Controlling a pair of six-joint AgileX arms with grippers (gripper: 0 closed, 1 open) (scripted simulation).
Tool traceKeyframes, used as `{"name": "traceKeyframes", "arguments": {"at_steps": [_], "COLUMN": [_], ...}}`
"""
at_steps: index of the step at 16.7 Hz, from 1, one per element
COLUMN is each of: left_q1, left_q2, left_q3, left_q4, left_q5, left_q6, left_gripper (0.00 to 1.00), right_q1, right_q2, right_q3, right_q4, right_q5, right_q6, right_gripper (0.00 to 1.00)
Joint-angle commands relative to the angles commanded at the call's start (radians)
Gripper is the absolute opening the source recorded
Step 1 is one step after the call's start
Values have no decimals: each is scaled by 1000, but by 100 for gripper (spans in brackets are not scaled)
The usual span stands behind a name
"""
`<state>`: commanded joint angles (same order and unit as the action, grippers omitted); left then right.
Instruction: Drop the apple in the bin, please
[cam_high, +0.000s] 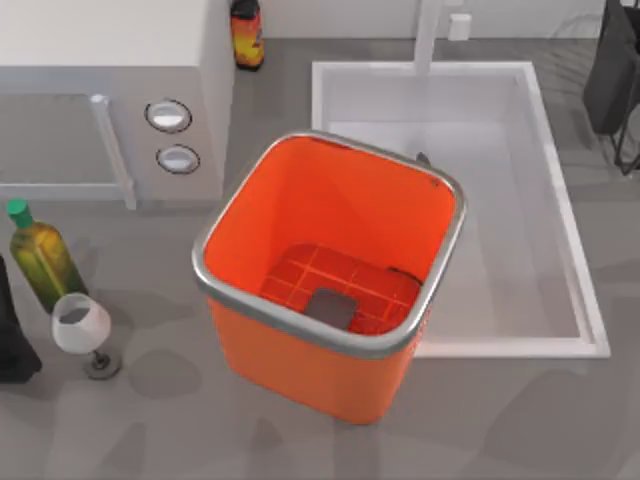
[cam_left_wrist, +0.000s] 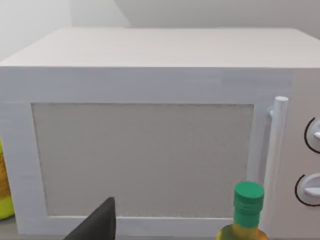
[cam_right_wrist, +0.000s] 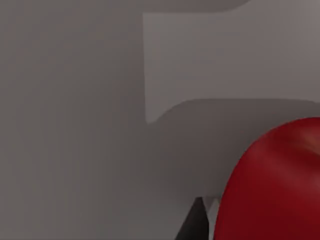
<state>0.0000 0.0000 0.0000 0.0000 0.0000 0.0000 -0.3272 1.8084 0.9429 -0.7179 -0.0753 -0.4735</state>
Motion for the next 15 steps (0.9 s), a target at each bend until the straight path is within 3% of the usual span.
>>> {"name": "traceKeyframes", "arguments": {"at_steps": [3,4,11,15], "left_q1": [0,0,0,0], "left_q2": [0,0,0,0], "left_q3": [0,0,0,0], "left_q4": [0,0,0,0], "left_q5": [0,0,0,0], "left_q6": [0,0,0,0], "left_gripper": [100,100,100,100], "right_q1": [0,0,0,-13], "right_q2": [0,0,0,-54], "right_q3": [0,0,0,7], "right_q4": [0,0,0,-47], "right_q5": [0,0,0,57], "right_q6": [0,0,0,-30], "right_gripper": [2,0,0,0]}}
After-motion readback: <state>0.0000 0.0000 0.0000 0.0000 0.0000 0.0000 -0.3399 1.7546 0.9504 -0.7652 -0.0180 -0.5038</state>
